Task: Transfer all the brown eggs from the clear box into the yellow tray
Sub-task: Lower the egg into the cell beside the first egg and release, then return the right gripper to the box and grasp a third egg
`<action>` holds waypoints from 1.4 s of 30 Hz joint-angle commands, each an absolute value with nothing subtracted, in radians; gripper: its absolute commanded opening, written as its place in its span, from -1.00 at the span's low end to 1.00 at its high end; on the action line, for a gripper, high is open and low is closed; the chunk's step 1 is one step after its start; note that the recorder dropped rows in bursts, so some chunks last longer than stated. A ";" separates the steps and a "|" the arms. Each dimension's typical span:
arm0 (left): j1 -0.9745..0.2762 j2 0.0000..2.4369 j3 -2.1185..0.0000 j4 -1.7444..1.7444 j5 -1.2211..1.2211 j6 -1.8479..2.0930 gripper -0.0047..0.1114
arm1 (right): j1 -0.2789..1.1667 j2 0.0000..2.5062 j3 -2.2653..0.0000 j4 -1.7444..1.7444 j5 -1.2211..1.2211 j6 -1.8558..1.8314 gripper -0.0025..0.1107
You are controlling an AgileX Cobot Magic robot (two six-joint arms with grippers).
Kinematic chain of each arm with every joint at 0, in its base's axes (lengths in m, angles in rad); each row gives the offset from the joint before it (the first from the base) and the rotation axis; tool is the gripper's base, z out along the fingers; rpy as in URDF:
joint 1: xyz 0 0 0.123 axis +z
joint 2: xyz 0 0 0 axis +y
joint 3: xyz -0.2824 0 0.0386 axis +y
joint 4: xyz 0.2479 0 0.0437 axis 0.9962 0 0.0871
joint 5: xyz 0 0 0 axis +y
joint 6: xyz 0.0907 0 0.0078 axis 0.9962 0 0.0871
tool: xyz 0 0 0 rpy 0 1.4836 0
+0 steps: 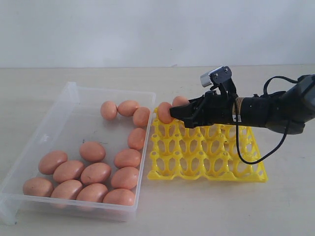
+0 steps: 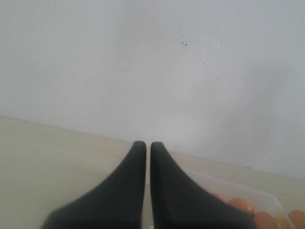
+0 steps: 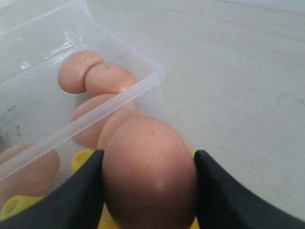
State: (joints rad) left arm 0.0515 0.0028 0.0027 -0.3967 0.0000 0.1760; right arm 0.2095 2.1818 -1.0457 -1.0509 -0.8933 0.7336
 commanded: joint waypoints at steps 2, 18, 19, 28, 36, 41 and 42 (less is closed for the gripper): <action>0.047 0.000 0.000 -0.402 0.000 0.182 -0.85 | 0.209 2.179 -1.049 -1.040 -0.885 0.738 -0.20; 0.047 0.000 0.000 -0.402 0.000 0.182 -0.85 | 0.209 2.162 -1.049 -1.000 -0.885 0.727 0.16; 0.047 0.000 0.000 -0.402 0.000 0.182 -0.85 | 0.208 2.152 -1.049 -0.991 -0.883 0.727 0.16; 0.047 0.000 0.000 -0.402 0.000 0.182 -0.85 | 0.210 1.941 -1.049 -1.061 -0.771 0.823 0.09; 0.047 0.000 0.000 -0.402 0.000 0.182 -0.85 | 0.448 1.906 -1.180 -1.428 -0.428 1.177 -0.96; 0.047 0.000 0.000 -0.402 0.000 0.182 -0.85 | 0.590 1.930 -1.345 -1.744 -0.523 1.756 -0.96; 0.047 0.000 0.000 -0.402 0.000 0.182 -0.85 | 0.604 1.946 -1.372 -1.744 -0.604 1.792 -0.96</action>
